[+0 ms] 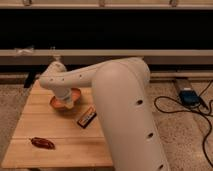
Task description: Drag the ceramic bowl in a circle
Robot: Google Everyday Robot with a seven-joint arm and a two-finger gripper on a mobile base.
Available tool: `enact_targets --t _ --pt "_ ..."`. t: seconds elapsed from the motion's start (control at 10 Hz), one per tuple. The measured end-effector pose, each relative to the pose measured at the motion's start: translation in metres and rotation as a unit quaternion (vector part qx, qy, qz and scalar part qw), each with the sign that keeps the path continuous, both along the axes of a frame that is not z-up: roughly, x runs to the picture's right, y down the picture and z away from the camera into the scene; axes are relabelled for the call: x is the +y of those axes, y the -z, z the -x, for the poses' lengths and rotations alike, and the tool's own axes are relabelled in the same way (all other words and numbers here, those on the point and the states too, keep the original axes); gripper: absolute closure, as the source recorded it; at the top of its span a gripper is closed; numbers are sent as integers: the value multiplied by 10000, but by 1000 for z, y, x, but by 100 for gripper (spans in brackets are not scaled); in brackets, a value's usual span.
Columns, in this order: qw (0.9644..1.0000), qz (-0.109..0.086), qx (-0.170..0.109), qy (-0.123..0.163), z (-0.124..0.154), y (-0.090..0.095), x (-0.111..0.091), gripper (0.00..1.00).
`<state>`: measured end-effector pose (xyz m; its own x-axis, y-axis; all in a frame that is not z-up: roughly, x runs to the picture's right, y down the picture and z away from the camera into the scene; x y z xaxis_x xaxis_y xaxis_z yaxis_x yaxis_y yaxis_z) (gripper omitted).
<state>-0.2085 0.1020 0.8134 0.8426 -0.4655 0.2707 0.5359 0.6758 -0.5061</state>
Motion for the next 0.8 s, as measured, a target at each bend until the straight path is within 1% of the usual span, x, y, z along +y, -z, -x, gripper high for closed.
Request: enact_targets --t 0.1,0.2,0.3,0.4,0.6,0.8 --pt "9999 39 -103 73 9 13 12 100" --pt "9997 71 -191 128 17 22 20 100" --pt "9991 124 -338 211 29 32 31 100" --pt "9984 149 -472 283 42 38 36 100" --pt "9968 165 -682 394 64 40 37 100" --pt "9950 123 -880 464 89 30 25 100"
